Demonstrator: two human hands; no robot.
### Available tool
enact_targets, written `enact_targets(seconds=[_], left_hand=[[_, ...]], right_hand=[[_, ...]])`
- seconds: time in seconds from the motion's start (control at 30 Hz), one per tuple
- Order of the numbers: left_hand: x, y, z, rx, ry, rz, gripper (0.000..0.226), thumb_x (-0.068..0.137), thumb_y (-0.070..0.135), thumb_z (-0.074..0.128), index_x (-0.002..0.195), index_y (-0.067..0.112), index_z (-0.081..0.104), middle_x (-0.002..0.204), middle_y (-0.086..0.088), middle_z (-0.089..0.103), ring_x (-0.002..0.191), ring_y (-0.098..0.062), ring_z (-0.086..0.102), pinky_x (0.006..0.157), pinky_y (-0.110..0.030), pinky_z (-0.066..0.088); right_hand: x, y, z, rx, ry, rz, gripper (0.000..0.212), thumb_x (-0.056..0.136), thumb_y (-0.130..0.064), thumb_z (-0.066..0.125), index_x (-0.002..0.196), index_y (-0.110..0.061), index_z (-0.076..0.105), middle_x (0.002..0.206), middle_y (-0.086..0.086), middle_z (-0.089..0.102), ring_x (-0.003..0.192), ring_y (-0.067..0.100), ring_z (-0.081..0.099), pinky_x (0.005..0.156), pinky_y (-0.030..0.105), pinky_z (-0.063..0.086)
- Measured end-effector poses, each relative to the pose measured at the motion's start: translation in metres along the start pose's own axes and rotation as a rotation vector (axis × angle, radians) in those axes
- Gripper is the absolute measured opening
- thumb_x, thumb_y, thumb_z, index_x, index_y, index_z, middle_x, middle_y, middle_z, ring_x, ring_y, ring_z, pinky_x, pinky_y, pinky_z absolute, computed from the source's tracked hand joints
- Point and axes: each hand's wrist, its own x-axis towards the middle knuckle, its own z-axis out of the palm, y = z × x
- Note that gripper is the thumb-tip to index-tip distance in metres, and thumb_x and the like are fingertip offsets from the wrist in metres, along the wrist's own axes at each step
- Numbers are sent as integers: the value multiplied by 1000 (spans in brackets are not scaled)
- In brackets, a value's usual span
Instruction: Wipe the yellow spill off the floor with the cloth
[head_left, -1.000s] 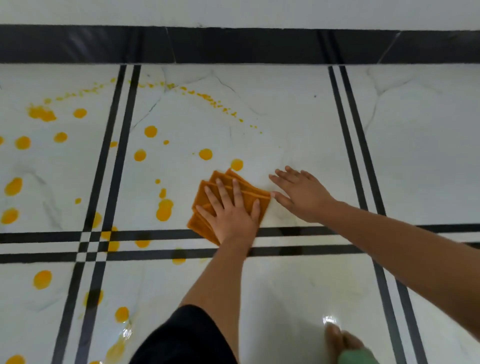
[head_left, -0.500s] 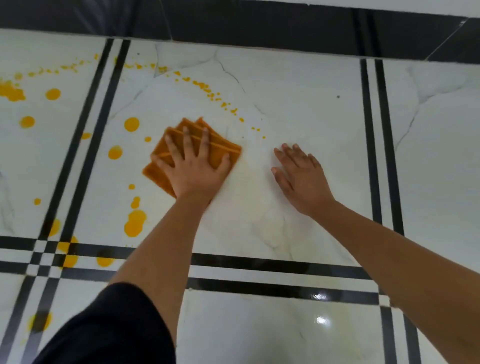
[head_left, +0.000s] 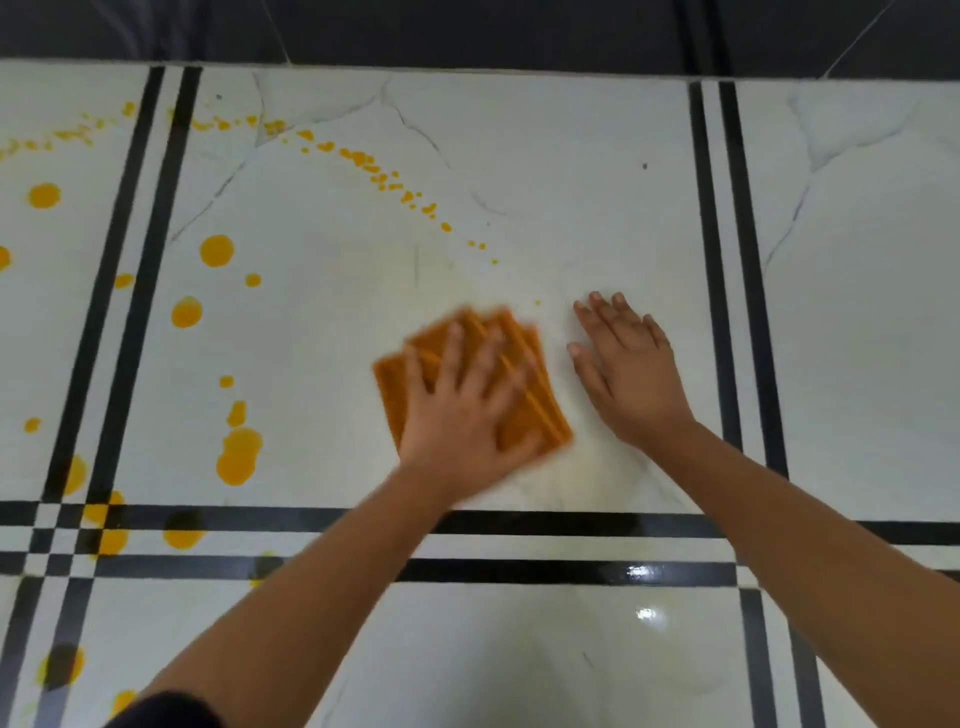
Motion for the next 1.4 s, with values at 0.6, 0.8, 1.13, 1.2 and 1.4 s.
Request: enact_targets(seconds=[0.6, 0.8, 1.13, 1.2, 1.4], left_hand=[[7, 62, 5, 1, -5, -24, 78, 76, 74, 30, 145, 40, 19, 157, -3, 16, 143, -38, 4, 104, -67, -6], [-41, 89, 14, 85, -86, 531, 81, 76, 77, 30, 146, 38, 18, 157, -6, 16, 143, -38, 2, 105, -70, 3], [17, 21, 3, 69, -28, 205, 79, 74, 75, 28, 145, 40, 19, 157, -3, 17, 143, -36, 6, 105, -70, 5], [59, -9, -8, 11, 13, -127, 81, 72, 75, 23, 145, 42, 14, 158, 0, 9, 144, -34, 0, 106, -68, 1], [83, -68, -12, 96, 32, -23, 76, 75, 74, 22, 145, 43, 18, 157, 2, 15, 144, -31, 6, 107, -66, 5]], right_hand=[[-174, 42, 15, 23, -11, 290, 59, 97, -47, 16, 144, -16, 33, 150, 7, 33, 141, 21, 19, 112, 42, 14], [-180, 46, 9, -33, -57, 284, 66, 95, -50, 2, 145, -17, 30, 152, 6, 30, 142, 25, 22, 111, 43, 14], [-104, 19, 7, 17, 37, 204, 56, 96, -43, 20, 144, -16, 34, 150, 7, 34, 140, 26, 26, 111, 44, 16], [-72, 8, 5, 46, 44, 165, 57, 95, -43, 21, 144, -16, 33, 151, 6, 32, 141, 26, 24, 112, 43, 13], [26, -19, 9, 27, 19, 37, 69, 86, -51, 1, 149, -25, 14, 158, -2, 12, 146, 17, 4, 114, 34, -4]])
